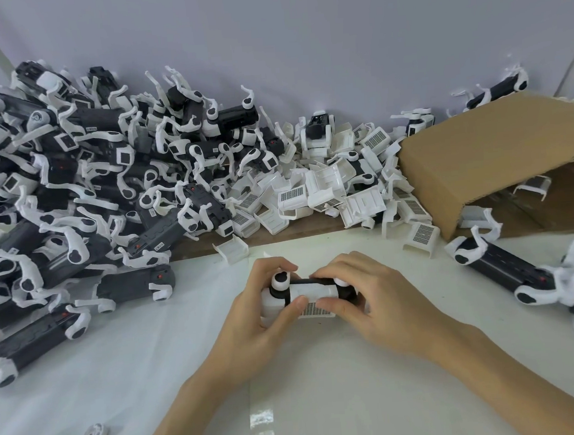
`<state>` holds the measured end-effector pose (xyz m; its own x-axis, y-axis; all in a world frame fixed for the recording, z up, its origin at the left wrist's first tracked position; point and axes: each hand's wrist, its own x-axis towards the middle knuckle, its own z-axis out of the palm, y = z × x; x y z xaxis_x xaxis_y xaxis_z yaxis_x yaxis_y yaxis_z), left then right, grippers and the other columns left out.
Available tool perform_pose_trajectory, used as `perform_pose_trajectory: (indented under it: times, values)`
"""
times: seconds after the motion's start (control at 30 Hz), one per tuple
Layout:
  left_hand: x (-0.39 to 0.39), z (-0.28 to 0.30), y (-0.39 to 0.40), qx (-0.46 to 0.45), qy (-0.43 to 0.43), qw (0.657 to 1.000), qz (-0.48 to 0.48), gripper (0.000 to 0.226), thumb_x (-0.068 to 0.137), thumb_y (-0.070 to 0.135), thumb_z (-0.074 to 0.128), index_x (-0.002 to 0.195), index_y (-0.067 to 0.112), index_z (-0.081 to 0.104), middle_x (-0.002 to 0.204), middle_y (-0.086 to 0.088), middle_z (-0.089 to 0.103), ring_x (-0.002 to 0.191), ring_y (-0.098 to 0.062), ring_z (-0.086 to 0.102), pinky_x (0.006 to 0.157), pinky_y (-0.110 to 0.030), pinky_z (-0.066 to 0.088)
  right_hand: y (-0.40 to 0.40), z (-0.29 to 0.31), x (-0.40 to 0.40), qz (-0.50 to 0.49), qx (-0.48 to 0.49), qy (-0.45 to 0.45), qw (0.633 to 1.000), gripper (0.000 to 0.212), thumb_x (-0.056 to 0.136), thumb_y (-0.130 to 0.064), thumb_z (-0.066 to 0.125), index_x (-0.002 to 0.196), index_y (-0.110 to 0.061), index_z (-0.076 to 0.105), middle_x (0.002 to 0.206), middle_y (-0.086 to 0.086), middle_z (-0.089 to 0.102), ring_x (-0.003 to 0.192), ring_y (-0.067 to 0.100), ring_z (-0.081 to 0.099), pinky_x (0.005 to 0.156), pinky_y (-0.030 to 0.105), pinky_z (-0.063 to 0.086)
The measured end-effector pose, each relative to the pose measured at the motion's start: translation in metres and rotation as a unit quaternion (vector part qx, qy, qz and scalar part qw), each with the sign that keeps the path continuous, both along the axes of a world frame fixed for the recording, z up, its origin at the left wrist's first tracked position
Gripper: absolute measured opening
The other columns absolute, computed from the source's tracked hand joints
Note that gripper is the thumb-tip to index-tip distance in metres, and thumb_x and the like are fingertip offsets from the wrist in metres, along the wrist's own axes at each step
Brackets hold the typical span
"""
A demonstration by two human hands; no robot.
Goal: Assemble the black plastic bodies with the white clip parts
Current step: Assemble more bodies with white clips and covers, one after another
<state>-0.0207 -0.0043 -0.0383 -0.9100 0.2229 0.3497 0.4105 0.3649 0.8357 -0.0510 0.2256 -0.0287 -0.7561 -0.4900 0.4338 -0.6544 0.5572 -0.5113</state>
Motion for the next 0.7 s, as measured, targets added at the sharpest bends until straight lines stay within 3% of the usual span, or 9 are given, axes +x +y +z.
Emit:
perform_pose_trajectory:
  times: [0.13, 0.2, 0.33, 0.4, 0.47, 0.53, 0.63, 0.7]
  values:
    - [-0.001, 0.003, 0.002, 0.017, 0.012, 1.0, 0.009, 0.031, 0.099, 0.027, 0.069, 0.126, 0.022, 0.056, 0.105, 0.003, 0.069, 0.093, -0.022, 0.065, 0.082, -0.029, 0.051, -0.005, 0.001, 0.0, -0.028, -0.02, 0.002, 0.999, 0.023, 0.096, -0.035, 0.074, 0.114, -0.02, 0.074, 0.094, -0.022, 0.056, 0.092, 0.004, 0.054, 0.072, 0.029, 0.048]
    - [-0.001, 0.004, 0.003, 0.021, 0.013, 1.0, 0.017, 0.032, 0.099, 0.029, 0.068, 0.128, 0.023, 0.058, 0.105, 0.004, 0.07, 0.092, -0.019, 0.066, 0.08, -0.023, 0.051, -0.005, 0.002, 0.0, -0.037, -0.021, -0.013, 0.999, 0.021, 0.097, -0.039, 0.072, 0.113, -0.026, 0.073, 0.093, -0.024, 0.057, 0.094, 0.001, 0.055, 0.073, 0.026, 0.047]
    - [0.0, 0.003, 0.007, 0.014, 0.0, 0.999, 0.041, 0.046, 0.099, 0.04, 0.067, 0.141, 0.036, 0.049, 0.119, 0.016, 0.071, 0.111, -0.012, 0.069, 0.087, -0.014, 0.049, 0.001, 0.006, -0.002, -0.046, -0.051, -0.074, 0.995, 0.022, 0.097, -0.044, 0.069, 0.118, -0.038, 0.07, 0.105, -0.023, 0.066, 0.097, -0.002, 0.062, 0.073, 0.02, 0.045]
    - [0.001, 0.003, 0.007, -0.051, 0.073, 0.995, 0.052, 0.059, 0.097, 0.054, 0.069, 0.148, 0.04, 0.043, 0.133, 0.017, 0.063, 0.122, -0.01, 0.063, 0.098, -0.013, 0.044, 0.002, 0.008, -0.003, -0.041, -0.119, -0.122, 0.985, 0.019, 0.097, -0.046, 0.069, 0.114, -0.038, 0.069, 0.098, -0.013, 0.071, 0.083, -0.003, 0.064, 0.067, 0.014, 0.041]
    - [0.001, 0.001, 0.006, -0.161, 0.161, 0.972, 0.055, 0.078, 0.09, 0.068, 0.071, 0.155, 0.041, 0.038, 0.149, 0.014, 0.04, 0.136, -0.013, 0.05, 0.113, -0.019, 0.038, 0.002, 0.014, -0.005, -0.034, -0.208, -0.168, 0.963, 0.017, 0.1, -0.046, 0.066, 0.106, -0.031, 0.071, 0.083, -0.005, 0.07, 0.071, 0.005, 0.06, 0.063, 0.016, 0.042]
    - [0.001, 0.001, 0.007, -0.197, 0.203, 0.958, 0.05, 0.083, 0.088, 0.064, 0.077, 0.157, 0.043, 0.037, 0.161, 0.01, 0.022, 0.146, -0.019, 0.04, 0.121, -0.026, 0.035, 0.007, 0.021, -0.01, -0.035, -0.27, -0.247, 0.93, 0.023, 0.102, -0.044, 0.063, 0.097, -0.024, 0.073, 0.071, -0.001, 0.062, 0.059, 0.014, 0.048, 0.053, 0.017, 0.036]
    - [0.0, 0.001, 0.01, -0.157, 0.226, 0.961, 0.025, 0.065, 0.093, 0.043, 0.08, 0.15, 0.032, 0.05, 0.168, 0.0, 0.026, 0.154, -0.021, 0.037, 0.12, -0.024, 0.036, 0.014, 0.028, -0.009, -0.01, -0.235, -0.424, 0.875, 0.039, 0.098, -0.055, 0.06, 0.1, -0.018, 0.072, 0.064, -0.004, 0.057, 0.051, 0.01, 0.042, 0.042, 0.019, 0.024]
    - [0.002, 0.001, 0.01, -0.118, 0.212, 0.97, 0.027, 0.054, 0.095, 0.037, 0.079, 0.143, 0.028, 0.055, 0.159, 0.0, 0.037, 0.145, -0.015, 0.048, 0.113, -0.016, 0.038, 0.013, 0.028, -0.006, 0.023, -0.222, -0.454, 0.863, 0.043, 0.102, -0.057, 0.053, 0.106, -0.018, 0.072, 0.072, 0.002, 0.068, 0.052, 0.01, 0.052, 0.039, 0.019, 0.023]
